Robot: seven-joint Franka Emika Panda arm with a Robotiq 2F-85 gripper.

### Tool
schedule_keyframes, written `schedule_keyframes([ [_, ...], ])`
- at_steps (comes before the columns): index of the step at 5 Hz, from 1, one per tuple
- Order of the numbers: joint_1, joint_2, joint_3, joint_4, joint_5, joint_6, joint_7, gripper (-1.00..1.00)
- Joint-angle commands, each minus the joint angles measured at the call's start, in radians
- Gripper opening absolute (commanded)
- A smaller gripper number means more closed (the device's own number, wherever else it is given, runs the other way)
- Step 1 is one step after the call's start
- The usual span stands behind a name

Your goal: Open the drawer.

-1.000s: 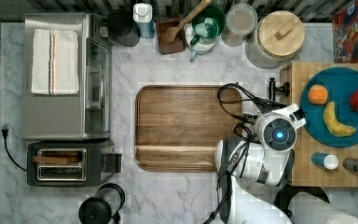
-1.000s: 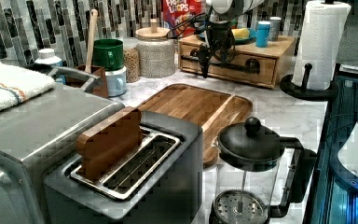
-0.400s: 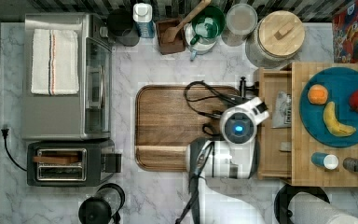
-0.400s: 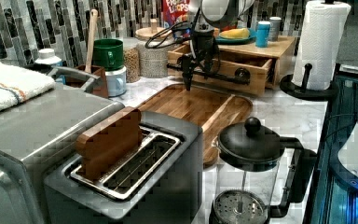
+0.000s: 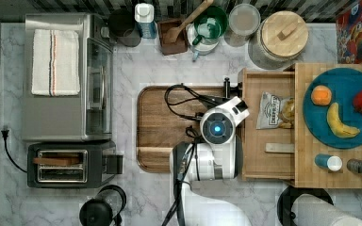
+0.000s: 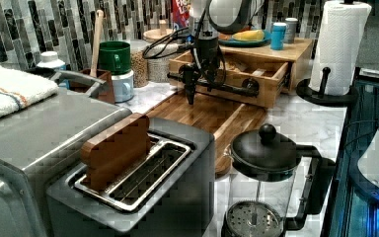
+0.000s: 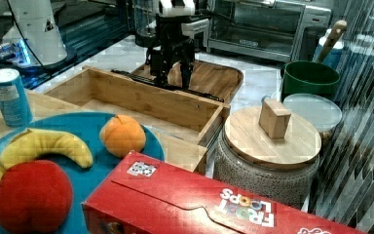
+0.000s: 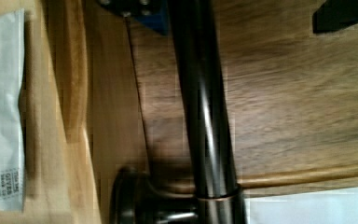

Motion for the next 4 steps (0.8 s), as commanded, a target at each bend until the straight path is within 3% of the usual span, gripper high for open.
schedule_keyframes([
  [1,0.067,-0.003,0.068,0.034,0.072,-0.103,0.11,1.0],
  [4,0.111,0.054,0.079,0.163,0.064,-0.195,0.26,1.0],
])
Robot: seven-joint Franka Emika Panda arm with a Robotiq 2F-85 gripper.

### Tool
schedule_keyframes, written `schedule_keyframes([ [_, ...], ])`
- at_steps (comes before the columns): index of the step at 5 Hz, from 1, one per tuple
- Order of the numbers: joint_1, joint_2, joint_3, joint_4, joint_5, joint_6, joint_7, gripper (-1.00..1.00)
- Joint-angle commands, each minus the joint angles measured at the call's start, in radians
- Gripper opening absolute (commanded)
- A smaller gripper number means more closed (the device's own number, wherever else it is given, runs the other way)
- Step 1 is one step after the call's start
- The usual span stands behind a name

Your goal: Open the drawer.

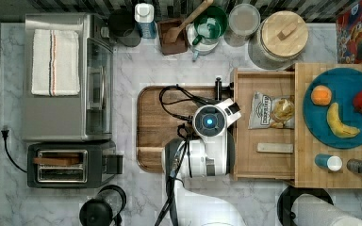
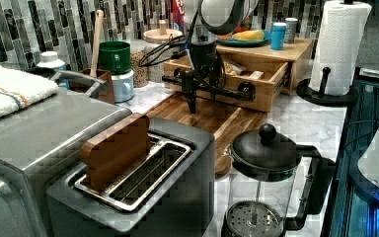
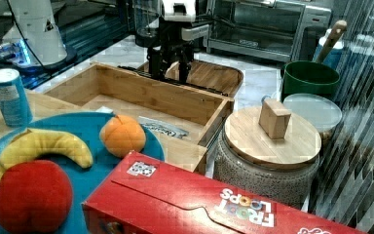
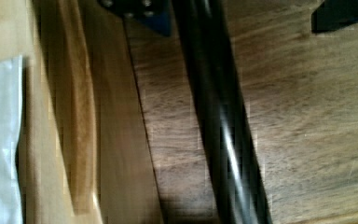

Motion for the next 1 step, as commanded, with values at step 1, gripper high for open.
schedule_keyframes([
  [1,0.09,0.039,0.055,0.137,0.0,-0.067,0.194,1.0],
])
